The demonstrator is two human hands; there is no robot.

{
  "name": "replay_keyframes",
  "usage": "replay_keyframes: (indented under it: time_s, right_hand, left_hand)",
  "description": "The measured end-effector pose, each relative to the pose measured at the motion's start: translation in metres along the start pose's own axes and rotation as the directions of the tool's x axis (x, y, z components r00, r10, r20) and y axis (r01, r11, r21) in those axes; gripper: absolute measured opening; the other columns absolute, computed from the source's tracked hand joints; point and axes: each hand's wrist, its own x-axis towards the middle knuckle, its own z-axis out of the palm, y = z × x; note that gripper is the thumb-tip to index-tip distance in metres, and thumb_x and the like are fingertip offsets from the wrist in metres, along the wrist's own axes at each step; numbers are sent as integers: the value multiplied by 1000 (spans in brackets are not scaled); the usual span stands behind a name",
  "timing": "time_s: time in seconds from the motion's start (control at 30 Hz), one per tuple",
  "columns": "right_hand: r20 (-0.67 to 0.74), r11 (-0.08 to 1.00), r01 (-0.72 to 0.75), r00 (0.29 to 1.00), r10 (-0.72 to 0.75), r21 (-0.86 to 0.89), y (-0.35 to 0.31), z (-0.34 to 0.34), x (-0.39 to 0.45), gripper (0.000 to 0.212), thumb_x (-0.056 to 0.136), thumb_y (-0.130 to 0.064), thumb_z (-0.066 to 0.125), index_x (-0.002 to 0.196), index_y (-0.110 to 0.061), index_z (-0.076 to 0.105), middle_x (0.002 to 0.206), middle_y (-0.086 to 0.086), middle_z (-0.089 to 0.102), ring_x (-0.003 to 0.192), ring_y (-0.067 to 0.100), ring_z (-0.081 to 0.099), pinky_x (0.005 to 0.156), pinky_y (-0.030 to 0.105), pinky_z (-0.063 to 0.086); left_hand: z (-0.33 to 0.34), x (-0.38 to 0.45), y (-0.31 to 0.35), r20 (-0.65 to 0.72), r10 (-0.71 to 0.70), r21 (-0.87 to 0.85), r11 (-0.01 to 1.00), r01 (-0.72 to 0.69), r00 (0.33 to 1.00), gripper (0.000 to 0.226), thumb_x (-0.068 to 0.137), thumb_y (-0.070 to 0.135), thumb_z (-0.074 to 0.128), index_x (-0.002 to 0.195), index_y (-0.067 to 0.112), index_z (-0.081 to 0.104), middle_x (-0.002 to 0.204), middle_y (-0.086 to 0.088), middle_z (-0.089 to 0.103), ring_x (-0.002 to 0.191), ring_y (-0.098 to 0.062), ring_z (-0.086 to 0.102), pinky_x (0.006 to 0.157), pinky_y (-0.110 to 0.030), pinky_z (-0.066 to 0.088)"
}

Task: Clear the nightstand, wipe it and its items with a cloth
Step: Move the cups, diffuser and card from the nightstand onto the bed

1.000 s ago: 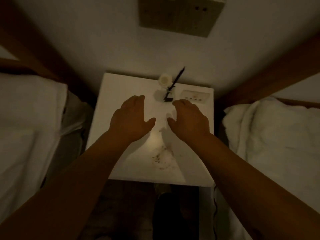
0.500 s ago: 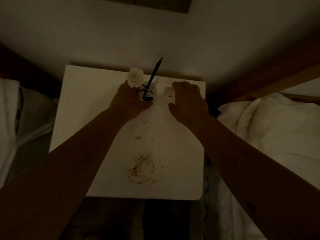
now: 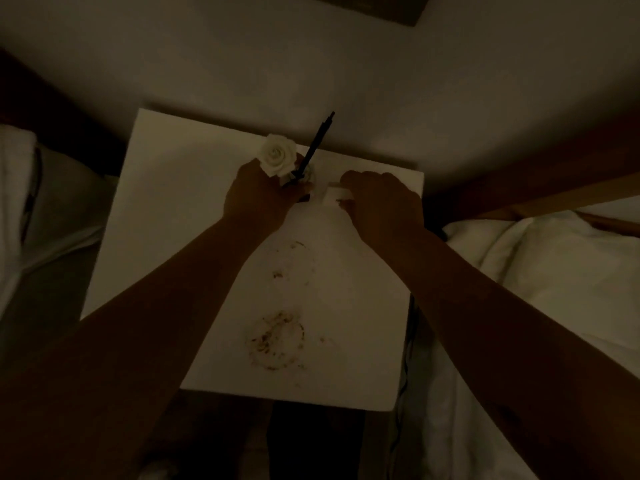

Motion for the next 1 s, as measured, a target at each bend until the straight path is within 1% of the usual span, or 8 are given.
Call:
replay_keyframes:
  time_s: [0.07,0.17,0.23,0.37,0.47,0.63,0.8,1.0]
  right_hand:
    - [-4,1000,20,1000,-20,-11,-9,-2,1,34,98,-33,46,129,-20,51,115,7,59,104,28,52,72,35,40]
    - [-46,994,77,996,-81,-78,-36,-10,3,31,96,-34,48,124,-23,52,111,4,60,102,27,54,67,35,37]
    - [-62,987,128,989,-135,-94,-58,-15,8,25,95,-33,50,117,-23,56,105,3,62,97,27,55,61,33,33]
    - [-14,969,241,970,-242,-60,-120,-17,17,19,96,-29,50,108,-17,60,99,5,62,93,26,55,62,32,39]
    - [-3,944,323,946,-324,-67,-171,-17,22,18,95,-29,51,105,-18,61,96,4,62,91,27,55,61,31,38]
    - [31,844,535,845,-535,-36,-299,4,11,15,94,-27,54,103,-19,63,96,4,63,90,27,57,63,32,43]
    - [106,680,731,682,-723,-65,-411,24,-11,11,93,-22,53,101,-18,59,93,6,62,89,27,58,69,39,51]
    - [129,473,879,476,-870,-53,-521,52,-42,19,95,-28,53,108,-17,62,102,7,63,96,28,56,68,36,46]
  left_hand:
    - [-11,-5,-3,-16,2,81,997,-1,1000,46,66,41,77,104,16,65,102,-9,69,96,-28,66,84,-51,54]
    - [-39,-16,-10,-35,3,-18,1000,-4,999,29,75,16,80,100,23,67,104,-4,70,99,-24,67,86,-46,55]
    - [-61,-26,-18,-96,1,-39,999,-4,995,29,76,18,80,101,23,66,100,0,70,96,-21,68,79,-35,57]
    - [-114,-47,-34,-132,35,-34,999,-40,991,25,82,18,73,102,27,61,93,14,64,87,9,63,67,-8,50]
    - [-157,-73,-46,-214,3,-118,993,-29,977,28,81,10,74,102,24,62,98,7,67,92,1,65,80,-19,54]
    - [-256,-144,-98,-440,-95,-175,984,18,893,29,78,25,77,105,19,68,100,2,72,94,-12,68,86,-40,55]
    - [-320,-216,-142,-608,-182,-237,971,43,773,24,67,36,74,85,49,64,96,15,70,94,-9,67,84,-33,54]
    - [-375,-287,-203,-730,-297,-368,930,12,615,27,79,12,76,98,29,66,96,12,69,86,-5,69,77,-30,57]
